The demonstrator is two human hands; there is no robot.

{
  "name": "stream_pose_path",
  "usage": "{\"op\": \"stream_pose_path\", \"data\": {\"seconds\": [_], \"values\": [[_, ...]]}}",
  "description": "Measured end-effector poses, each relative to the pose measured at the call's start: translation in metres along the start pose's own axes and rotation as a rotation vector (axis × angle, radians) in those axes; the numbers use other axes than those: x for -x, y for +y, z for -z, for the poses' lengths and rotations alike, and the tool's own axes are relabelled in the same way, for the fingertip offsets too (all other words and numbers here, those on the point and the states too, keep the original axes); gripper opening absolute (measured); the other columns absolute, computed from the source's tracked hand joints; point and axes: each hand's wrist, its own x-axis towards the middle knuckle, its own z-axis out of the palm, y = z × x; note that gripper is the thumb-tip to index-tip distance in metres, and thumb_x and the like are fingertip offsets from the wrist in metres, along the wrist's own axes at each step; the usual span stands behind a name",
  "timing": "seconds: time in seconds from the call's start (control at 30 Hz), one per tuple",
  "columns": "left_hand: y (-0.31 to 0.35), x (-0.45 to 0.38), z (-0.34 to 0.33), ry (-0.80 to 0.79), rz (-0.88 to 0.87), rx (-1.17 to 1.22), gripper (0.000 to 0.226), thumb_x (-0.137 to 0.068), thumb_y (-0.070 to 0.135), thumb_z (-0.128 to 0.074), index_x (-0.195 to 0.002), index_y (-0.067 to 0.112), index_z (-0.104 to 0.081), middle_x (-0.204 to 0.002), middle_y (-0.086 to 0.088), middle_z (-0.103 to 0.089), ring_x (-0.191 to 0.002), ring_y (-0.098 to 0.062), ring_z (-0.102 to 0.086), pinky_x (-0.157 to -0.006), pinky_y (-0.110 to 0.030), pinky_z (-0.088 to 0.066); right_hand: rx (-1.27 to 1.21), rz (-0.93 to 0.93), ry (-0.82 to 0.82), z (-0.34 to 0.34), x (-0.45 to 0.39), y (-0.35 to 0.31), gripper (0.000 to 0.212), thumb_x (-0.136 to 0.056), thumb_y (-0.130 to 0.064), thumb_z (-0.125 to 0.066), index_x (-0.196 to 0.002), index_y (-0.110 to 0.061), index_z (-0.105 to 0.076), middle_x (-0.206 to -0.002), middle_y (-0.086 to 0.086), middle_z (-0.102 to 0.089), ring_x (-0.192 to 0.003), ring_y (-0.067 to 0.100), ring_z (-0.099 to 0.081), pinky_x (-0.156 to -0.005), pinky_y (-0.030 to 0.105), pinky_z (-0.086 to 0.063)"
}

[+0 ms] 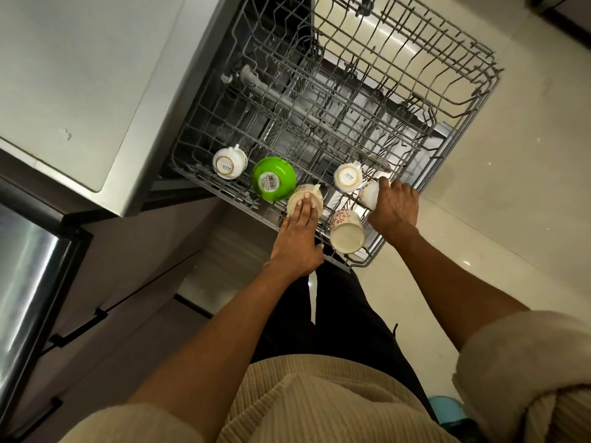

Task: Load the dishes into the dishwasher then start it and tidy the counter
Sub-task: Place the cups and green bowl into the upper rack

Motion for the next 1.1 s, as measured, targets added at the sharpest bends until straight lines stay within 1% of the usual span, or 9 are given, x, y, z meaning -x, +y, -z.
{"op": "stream_pose_path", "data": {"seconds": [0.13, 0.23, 0.33, 0.47, 0.63, 0.77, 0.87, 0.97, 1.1], "values": [[0.000, 0.000, -0.001, 0.010, 0.000, -0.003, 0.093, -0.086, 0.032, -0.058, -0.159, 0.009, -0.004, -0.165, -0.007, 0.019, -0.153, -0.022, 0.009, -0.124, -0.045, -0.009, -0.026, -0.014, 0.000, -0.003, -0.006, 0.001, 0.069, -0.079, -0.033, -0.077, -0.136, -0.008, -0.048, -0.126, 0.022, -0.058, -0.121, 0.040, -0.050, -0.106, 0.047, -0.041], [0.001, 0.001, -0.001, 0.013, 0.004, 0.001, 0.093, -0.087, 0.031, -0.058, -0.159, 0.009, -0.003, -0.165, -0.007, 0.019, -0.153, -0.022, 0.010, -0.124, -0.045, -0.008, -0.068, -0.019, 0.011, -0.008, -0.005, 0.000, 0.076, -0.083, -0.043, -0.076, -0.142, -0.007, -0.044, -0.132, 0.023, -0.054, -0.127, 0.040, -0.046, -0.109, 0.048, -0.038], [0.001, 0.001, -0.002, 0.017, 0.005, 0.003, 0.094, -0.087, 0.031, -0.058, -0.159, 0.009, -0.002, -0.165, -0.006, 0.020, -0.153, -0.021, 0.011, -0.124, -0.044, -0.007, -0.127, -0.026, 0.016, -0.009, -0.004, -0.001, 0.077, -0.084, -0.042, -0.077, -0.143, -0.007, -0.041, -0.135, 0.025, -0.051, -0.130, 0.043, -0.044, -0.110, 0.051, -0.039], [0.001, 0.000, -0.002, 0.022, 0.006, 0.007, 0.094, -0.087, 0.032, -0.058, -0.159, 0.010, -0.001, -0.165, -0.006, 0.019, -0.153, -0.021, 0.011, -0.124, -0.044, -0.007, -0.174, -0.034, 0.002, -0.008, -0.005, -0.001, 0.074, -0.085, -0.043, -0.076, -0.141, -0.009, -0.042, -0.130, 0.024, -0.052, -0.126, 0.041, -0.046, -0.107, 0.051, -0.041], [0.002, 0.001, -0.002, 0.019, 0.010, 0.005, 0.094, -0.087, 0.031, -0.058, -0.159, 0.010, -0.001, -0.165, -0.006, 0.019, -0.153, -0.021, 0.011, -0.124, -0.044, -0.006, -0.264, -0.060, -0.017, -0.007, -0.003, -0.003, 0.074, -0.085, -0.034, -0.077, -0.143, -0.009, -0.039, -0.127, 0.024, -0.052, -0.123, 0.043, -0.048, -0.102, 0.051, -0.045], [0.002, 0.001, -0.003, 0.022, 0.013, 0.002, 0.094, -0.087, 0.032, -0.058, -0.159, 0.010, -0.002, -0.165, -0.006, 0.020, -0.153, -0.022, 0.011, -0.124, -0.044, -0.006, -0.265, -0.057, -0.033, -0.005, -0.003, -0.004, 0.079, -0.080, -0.030, -0.081, -0.143, -0.011, -0.038, -0.127, 0.023, -0.050, -0.117, 0.041, -0.051, -0.097, 0.051, -0.050], [0.002, 0.001, -0.003, 0.023, 0.014, 0.007, 0.094, -0.087, 0.032, -0.058, -0.159, 0.009, -0.002, -0.165, -0.006, 0.020, -0.153, -0.022, 0.011, -0.124, -0.045, -0.007, -0.257, -0.067, -0.036, -0.005, -0.001, -0.005, 0.081, -0.078, -0.025, -0.083, -0.144, -0.011, -0.038, -0.136, 0.022, -0.041, -0.125, 0.042, -0.046, -0.097, 0.052, -0.052], [0.002, 0.001, -0.003, 0.022, 0.017, 0.004, 0.094, -0.086, 0.031, -0.058, -0.159, 0.009, -0.003, -0.165, -0.006, 0.018, -0.153, -0.022, 0.010, -0.124, -0.045, -0.007, -0.235, -0.091, -0.034, -0.005, -0.003, -0.008, 0.080, -0.078, -0.030, -0.085, -0.141, -0.008, -0.041, -0.137, 0.022, -0.041, -0.127, 0.043, -0.045, -0.096, 0.051, -0.052], [0.003, 0.000, -0.004, 0.023, 0.017, 0.001, 0.095, -0.086, 0.032, -0.059, -0.159, 0.008, -0.002, -0.165, -0.007, 0.018, -0.153, -0.022, 0.009, -0.124, -0.045, -0.007, -0.144, -0.092, -0.025, -0.001, -0.005, -0.009, 0.082, -0.079, -0.042, -0.082, -0.142, -0.009, -0.042, -0.137, 0.020, -0.044, -0.128, 0.039, -0.044, -0.103, 0.049, -0.046]]}}
